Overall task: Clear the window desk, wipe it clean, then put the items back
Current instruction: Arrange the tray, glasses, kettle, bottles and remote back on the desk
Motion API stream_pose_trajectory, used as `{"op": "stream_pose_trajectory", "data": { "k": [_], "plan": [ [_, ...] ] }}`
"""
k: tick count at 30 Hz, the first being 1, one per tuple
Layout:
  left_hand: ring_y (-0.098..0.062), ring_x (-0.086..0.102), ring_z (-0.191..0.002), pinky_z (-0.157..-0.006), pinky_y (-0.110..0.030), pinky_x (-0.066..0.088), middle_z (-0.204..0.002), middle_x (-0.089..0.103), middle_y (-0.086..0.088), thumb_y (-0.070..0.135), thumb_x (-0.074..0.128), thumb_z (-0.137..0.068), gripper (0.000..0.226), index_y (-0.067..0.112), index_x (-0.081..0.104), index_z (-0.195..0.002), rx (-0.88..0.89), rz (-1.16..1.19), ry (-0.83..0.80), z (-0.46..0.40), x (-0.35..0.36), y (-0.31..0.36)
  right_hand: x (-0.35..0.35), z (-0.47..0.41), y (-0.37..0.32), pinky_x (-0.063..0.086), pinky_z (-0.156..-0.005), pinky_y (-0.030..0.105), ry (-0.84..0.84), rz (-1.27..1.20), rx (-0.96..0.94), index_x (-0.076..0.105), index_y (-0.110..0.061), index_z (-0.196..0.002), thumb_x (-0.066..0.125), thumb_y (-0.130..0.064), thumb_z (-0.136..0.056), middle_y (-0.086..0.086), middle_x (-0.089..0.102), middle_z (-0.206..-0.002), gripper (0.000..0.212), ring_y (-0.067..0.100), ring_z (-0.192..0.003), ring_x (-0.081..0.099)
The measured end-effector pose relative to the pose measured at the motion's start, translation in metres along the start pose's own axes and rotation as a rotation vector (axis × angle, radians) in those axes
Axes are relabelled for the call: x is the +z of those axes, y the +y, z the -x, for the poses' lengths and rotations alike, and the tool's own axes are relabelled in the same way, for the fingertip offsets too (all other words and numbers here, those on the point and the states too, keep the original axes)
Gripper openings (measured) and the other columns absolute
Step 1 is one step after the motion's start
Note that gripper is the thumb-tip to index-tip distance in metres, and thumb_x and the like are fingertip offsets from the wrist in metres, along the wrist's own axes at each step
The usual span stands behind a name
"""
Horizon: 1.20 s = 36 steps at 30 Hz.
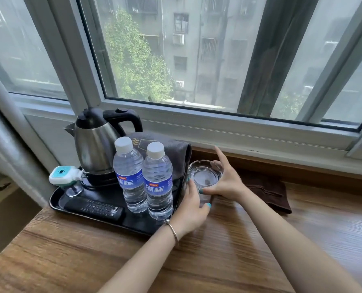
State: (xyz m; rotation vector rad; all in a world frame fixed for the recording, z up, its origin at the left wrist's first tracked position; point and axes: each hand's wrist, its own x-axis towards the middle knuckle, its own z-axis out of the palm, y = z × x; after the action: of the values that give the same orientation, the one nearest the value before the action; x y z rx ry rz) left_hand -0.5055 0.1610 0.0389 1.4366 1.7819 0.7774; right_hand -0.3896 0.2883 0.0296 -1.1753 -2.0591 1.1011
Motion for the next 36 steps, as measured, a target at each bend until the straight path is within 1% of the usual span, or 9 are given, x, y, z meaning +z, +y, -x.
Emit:
{"op": "stream_pose_trajectory", "data": {
  "k": [3,7,11,13,16,18,23,32,36],
  "plan": [
    [-0.017,-0.014,-0.147,-0.114,-0.021,-0.004,-0.16,-0.014,-0.01,0.019,0.053,-0.094,0.09,0.003,-0.017,-0.149,-0.034,0.017,0.024,-0.004,0.005,-0.004,0.004,-0.004,0.004,0.042,-0.11,0.038,-0.013,0.004,0.002,0.009,-0.074,-0.138,0.09,-0.047,-0.036,-0.022,0.056,-0.117,0.132,0.001,-0.125,0.053],
    [-0.017,-0.012,-0.147,-0.115,-0.022,-0.002,-0.16,-0.015,-0.01,0.016,0.051,-0.094,0.088,0.004,-0.017,-0.149,-0.073,0.047,0.04,-0.01,0.007,-0.004,0.007,-0.009,0.005,0.042,-0.111,0.04,-0.029,-0.022,0.009,0.008,-0.076,-0.136,0.091,-0.047,-0.036,-0.006,0.056,-0.126,0.133,0.005,-0.129,0.051],
    [-0.015,-0.011,-0.147,-0.112,-0.019,-0.002,-0.16,-0.014,-0.008,0.016,0.051,-0.094,0.087,0.005,-0.015,-0.15,-0.091,0.063,0.045,-0.013,0.006,-0.003,0.007,-0.011,0.006,0.039,-0.113,0.042,-0.03,-0.011,0.013,0.006,-0.079,-0.132,0.091,-0.048,-0.036,-0.003,0.055,-0.129,0.132,0.011,-0.132,0.049],
    [-0.019,-0.006,-0.148,-0.117,-0.023,-0.001,-0.161,-0.01,-0.01,0.016,0.051,-0.094,0.086,0.005,-0.014,-0.15,-0.102,0.052,0.038,-0.015,0.005,-0.001,0.005,-0.012,0.007,0.039,-0.113,0.042,-0.028,-0.003,0.015,0.005,-0.079,-0.132,0.09,-0.05,-0.035,-0.002,0.056,-0.129,0.132,0.012,-0.132,0.049],
    [-0.037,0.018,-0.144,-0.118,-0.043,0.02,-0.158,0.011,-0.023,0.017,0.051,-0.095,0.086,0.004,-0.014,-0.15,-0.151,0.041,-0.009,-0.017,0.006,0.002,0.002,-0.01,0.009,0.04,-0.111,0.043,-0.03,0.049,0.008,0.002,-0.078,-0.134,0.089,-0.052,-0.036,-0.009,0.059,-0.124,0.134,0.013,-0.132,0.049],
    [-0.039,0.023,-0.142,-0.116,-0.044,0.025,-0.158,0.01,-0.021,0.016,0.051,-0.095,0.086,0.002,-0.014,-0.149,-0.158,0.037,-0.014,-0.018,0.009,0.003,0.0,-0.009,0.009,0.04,-0.11,0.044,-0.035,0.081,-0.001,0.0,-0.077,-0.133,0.088,-0.053,-0.037,-0.012,0.059,-0.122,0.133,0.015,-0.134,0.047],
    [-0.02,-0.008,-0.148,-0.116,-0.023,0.0,-0.16,-0.011,-0.013,0.017,0.052,-0.096,0.086,0.001,-0.014,-0.149,-0.152,0.028,-0.012,-0.021,0.011,0.002,-0.002,-0.009,0.007,0.041,-0.108,0.039,-0.048,0.153,0.003,-0.004,-0.072,-0.139,0.085,-0.054,-0.039,-0.013,0.06,-0.125,0.135,0.015,-0.134,0.048],
    [-0.02,-0.011,-0.148,-0.114,-0.022,-0.001,-0.159,-0.014,-0.016,0.014,0.051,-0.095,0.086,-0.001,-0.015,-0.148,-0.164,0.035,-0.002,-0.026,0.013,-0.002,0.004,-0.014,0.017,0.04,-0.107,0.036,-0.068,0.223,0.031,-0.004,-0.044,-0.154,0.082,-0.069,-0.036,-0.004,0.044,-0.15,0.148,0.016,-0.136,0.044],
    [-0.02,-0.013,-0.147,-0.113,-0.021,-0.003,-0.159,-0.015,-0.015,0.014,0.051,-0.094,0.087,-0.001,-0.016,-0.148,-0.161,0.05,0.003,-0.025,0.012,-0.002,0.006,-0.015,0.023,0.044,-0.09,0.032,-0.02,0.214,-0.005,-0.009,-0.045,-0.151,0.082,-0.071,-0.034,0.001,0.031,-0.136,0.15,0.013,-0.117,0.044]
  ]
}}
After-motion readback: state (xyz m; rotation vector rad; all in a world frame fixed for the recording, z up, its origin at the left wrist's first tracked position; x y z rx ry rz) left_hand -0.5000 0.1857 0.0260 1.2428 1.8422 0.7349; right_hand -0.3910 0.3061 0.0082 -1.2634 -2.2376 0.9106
